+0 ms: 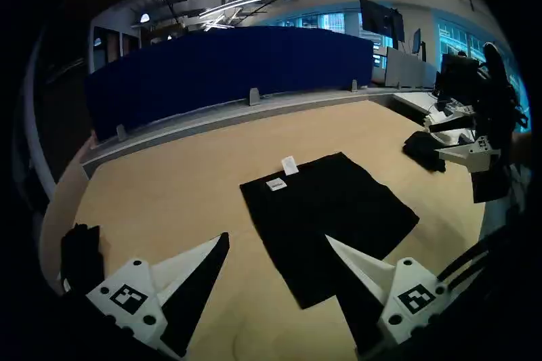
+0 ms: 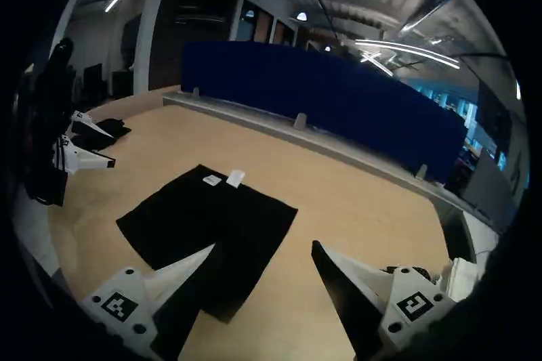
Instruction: Fold towel
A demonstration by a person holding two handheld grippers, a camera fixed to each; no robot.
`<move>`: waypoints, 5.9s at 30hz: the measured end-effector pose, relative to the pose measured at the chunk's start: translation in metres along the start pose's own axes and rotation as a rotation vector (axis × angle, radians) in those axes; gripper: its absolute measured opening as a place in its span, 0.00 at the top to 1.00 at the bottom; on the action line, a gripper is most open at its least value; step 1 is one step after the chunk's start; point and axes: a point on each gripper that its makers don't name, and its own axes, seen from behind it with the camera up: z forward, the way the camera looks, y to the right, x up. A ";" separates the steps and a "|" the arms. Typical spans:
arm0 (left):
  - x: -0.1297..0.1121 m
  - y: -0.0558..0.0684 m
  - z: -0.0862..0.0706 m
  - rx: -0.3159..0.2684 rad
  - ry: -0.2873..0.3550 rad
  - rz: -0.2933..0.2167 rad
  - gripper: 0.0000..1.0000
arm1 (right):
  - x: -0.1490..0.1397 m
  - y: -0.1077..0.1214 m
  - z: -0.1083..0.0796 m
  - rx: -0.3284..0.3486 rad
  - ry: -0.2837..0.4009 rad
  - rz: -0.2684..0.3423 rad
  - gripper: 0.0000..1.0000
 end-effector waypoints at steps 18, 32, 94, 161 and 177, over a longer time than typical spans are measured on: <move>-0.049 0.013 0.015 -0.032 -0.104 0.037 0.05 | -0.051 -0.015 0.014 0.034 -0.091 -0.015 0.00; -0.075 0.024 0.020 -0.064 -0.167 0.051 0.05 | -0.085 -0.027 0.021 0.066 -0.164 -0.029 0.00; -0.135 0.053 0.030 -0.172 -0.372 0.113 0.09 | -0.153 -0.063 0.026 0.194 -0.347 -0.005 0.20; -0.095 0.043 0.013 -0.101 -0.361 -0.030 0.91 | -0.101 -0.055 0.015 0.218 -0.269 0.077 0.87; -0.051 0.046 -0.023 -0.094 -0.307 -0.122 0.91 | -0.045 -0.049 -0.022 0.207 -0.185 0.057 0.87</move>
